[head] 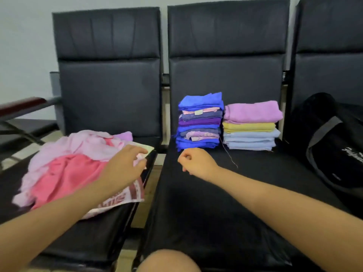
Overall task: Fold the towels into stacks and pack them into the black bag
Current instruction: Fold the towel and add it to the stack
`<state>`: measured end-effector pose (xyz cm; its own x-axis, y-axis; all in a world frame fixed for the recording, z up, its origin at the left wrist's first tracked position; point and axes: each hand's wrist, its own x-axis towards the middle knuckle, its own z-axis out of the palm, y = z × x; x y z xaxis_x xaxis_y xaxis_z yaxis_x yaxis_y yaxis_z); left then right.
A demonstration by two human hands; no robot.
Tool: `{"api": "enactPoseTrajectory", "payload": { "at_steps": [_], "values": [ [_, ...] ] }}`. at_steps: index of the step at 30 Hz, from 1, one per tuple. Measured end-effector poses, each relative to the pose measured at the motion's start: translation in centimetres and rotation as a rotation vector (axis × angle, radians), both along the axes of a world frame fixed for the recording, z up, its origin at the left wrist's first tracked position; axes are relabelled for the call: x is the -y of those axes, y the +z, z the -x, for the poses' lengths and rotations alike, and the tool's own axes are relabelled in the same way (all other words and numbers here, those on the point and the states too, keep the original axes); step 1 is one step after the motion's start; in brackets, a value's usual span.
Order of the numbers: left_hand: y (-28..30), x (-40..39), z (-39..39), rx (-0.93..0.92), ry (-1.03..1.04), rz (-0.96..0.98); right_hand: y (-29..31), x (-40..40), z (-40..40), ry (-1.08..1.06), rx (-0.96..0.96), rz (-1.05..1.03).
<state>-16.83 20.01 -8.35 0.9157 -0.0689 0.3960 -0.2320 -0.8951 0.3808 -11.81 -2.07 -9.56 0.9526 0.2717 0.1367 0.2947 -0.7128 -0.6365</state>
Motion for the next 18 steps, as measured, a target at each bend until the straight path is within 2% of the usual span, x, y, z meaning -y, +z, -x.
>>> {"api": "enactPoseTrajectory", "payload": {
  "at_steps": [2, 6, 9, 12, 18],
  "values": [
    [-0.4, -5.0, 0.9, 0.059, 0.118, -0.026, -0.9, -3.8, 0.2, 0.054, -0.062, -0.054],
    [-1.8, -14.3, 1.4, 0.037, 0.429, -0.045, -1.1, -10.8, -0.4, 0.074, -0.076, -0.114],
    [-3.5, -18.1, 1.3, -0.107, 0.589, 0.037, -0.4, -15.1, -1.2, 0.072, -0.041, -0.15],
    [-5.9, -18.8, 1.2, -0.248, 0.514, 0.187, 0.5, -18.7, -2.3, 0.094, -0.001, -0.148],
    [-9.1, -19.5, 1.6, -0.004, 0.473, 0.467, -0.1, -24.9, -4.2, 0.207, 0.116, -0.032]
  ]
}}
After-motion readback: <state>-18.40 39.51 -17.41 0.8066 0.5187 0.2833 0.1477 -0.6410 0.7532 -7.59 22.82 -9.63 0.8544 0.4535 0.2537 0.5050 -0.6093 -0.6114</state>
